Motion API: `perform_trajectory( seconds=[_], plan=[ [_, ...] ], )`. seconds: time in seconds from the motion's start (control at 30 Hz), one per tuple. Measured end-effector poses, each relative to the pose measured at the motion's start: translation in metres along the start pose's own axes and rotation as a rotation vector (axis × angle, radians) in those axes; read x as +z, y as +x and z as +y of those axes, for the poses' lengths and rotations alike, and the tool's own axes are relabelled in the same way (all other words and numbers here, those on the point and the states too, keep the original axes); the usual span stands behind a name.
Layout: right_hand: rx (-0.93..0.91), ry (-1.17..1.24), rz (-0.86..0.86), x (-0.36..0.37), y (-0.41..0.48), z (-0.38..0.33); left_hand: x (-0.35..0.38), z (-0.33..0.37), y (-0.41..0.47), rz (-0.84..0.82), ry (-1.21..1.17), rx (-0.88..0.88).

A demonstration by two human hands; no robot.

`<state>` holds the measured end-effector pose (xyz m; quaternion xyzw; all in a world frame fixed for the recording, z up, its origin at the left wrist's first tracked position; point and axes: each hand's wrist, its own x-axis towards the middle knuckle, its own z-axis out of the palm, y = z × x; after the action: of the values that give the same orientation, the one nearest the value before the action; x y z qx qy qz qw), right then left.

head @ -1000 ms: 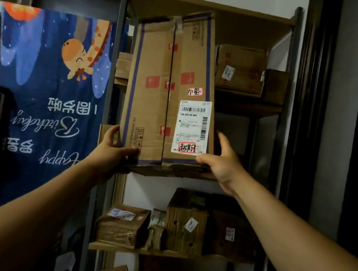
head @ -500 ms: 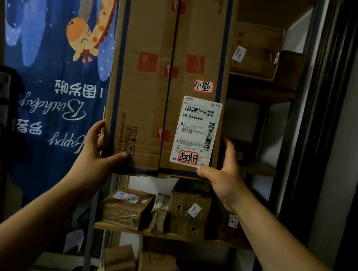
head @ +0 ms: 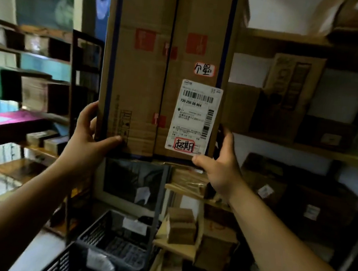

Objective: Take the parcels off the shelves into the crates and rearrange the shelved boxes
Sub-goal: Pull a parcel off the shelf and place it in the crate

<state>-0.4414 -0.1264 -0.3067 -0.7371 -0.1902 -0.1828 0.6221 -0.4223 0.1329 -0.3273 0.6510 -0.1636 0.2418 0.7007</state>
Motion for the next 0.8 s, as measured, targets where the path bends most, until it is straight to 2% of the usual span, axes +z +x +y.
perform_trajectory(
  seconds=[0.27,0.37,0.5,0.63,0.8],
  plan=[
    [0.165,0.098,-0.041,0.146,0.013,0.053,-0.144,-0.052,0.018,-0.037,0.054,-0.156],
    [0.262,0.128,-0.03,0.183,0.018,0.073,-0.175,-0.065,0.024,-0.052,0.037,-0.24],
    [0.387,0.126,-0.015,0.217,0.025,0.101,-0.199,-0.086,0.032,-0.049,-0.052,-0.361],
    [0.505,0.094,-0.031,0.233,0.039,0.13,-0.213,-0.122,0.042,-0.058,0.013,-0.409],
    [0.565,0.078,-0.101,0.244,0.075,0.168,-0.222,-0.17,0.072,-0.037,0.038,-0.478]
  ],
)
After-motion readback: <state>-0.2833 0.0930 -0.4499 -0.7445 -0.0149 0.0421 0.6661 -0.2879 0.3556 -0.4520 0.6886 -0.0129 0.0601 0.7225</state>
